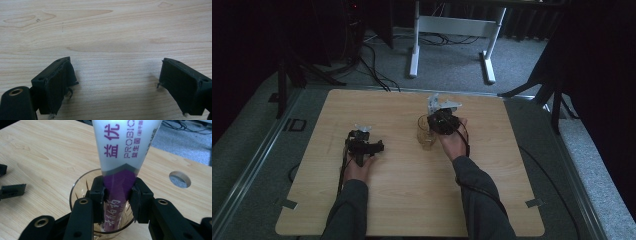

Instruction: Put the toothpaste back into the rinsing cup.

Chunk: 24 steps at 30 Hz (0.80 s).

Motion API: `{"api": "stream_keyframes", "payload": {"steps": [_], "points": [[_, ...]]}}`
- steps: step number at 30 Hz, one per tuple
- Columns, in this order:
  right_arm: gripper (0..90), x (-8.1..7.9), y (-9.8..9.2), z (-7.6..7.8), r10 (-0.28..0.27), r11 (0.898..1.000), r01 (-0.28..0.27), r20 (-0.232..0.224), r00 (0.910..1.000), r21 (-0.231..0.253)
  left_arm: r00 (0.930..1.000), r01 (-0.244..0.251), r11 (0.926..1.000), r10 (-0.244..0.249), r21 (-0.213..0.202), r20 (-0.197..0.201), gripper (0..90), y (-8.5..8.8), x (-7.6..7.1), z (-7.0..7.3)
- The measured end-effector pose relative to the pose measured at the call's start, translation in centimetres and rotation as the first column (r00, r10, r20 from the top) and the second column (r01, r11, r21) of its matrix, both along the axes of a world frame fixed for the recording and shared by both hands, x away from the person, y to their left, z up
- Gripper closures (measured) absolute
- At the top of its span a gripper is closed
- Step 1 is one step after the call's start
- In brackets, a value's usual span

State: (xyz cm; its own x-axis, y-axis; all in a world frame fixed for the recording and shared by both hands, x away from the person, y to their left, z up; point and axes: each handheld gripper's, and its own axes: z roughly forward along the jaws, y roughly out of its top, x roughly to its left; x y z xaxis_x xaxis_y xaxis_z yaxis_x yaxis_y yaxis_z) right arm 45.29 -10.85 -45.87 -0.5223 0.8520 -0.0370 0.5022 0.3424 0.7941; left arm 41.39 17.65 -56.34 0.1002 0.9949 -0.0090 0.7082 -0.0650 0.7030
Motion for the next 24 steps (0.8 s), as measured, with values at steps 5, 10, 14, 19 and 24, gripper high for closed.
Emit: {"api": "stream_keyframes", "payload": {"steps": [5,10,14,19,24], "points": [[63.9,0.2,0.0,-0.8,-0.003,1.0,0.003,-0.029,0.9996,-0.024,1.0,0.0,1.0,0.0,0.0,0.0,11.2,0.0,0.0,0.0],[63.1,0.0,-0.5,-0.9,-0.002,1.0,0.002,-0.024,0.9997,-0.001,1.0,0.0,1.0,0.0,0.0,0.0,11.2,0.0,0.0,0.0],[58.3,-0.2,-0.8,-0.8,0.011,1.0,-0.01,-0.018,0.9998,0.018,1.0,0.0,1.0,0.0,0.0,0.0,11.2,0.0,0.0,0.0],[56.3,-0.3,-1.2,-0.8,0.01,0.999,-0.01,-0.009,0.9999,0.031,1.0,0.0,1.0,0.0,0.0,-0.001,11.2,0.0,0.0,0.0],[54.2,-0.7,-1.4,-1.0,0.015,0.999,-0.015,0.001,0.9999,0.038,1.0,0.0,1.0,0.0,0.0,0.0,11.2,0.0,0.0,0.0]]}}
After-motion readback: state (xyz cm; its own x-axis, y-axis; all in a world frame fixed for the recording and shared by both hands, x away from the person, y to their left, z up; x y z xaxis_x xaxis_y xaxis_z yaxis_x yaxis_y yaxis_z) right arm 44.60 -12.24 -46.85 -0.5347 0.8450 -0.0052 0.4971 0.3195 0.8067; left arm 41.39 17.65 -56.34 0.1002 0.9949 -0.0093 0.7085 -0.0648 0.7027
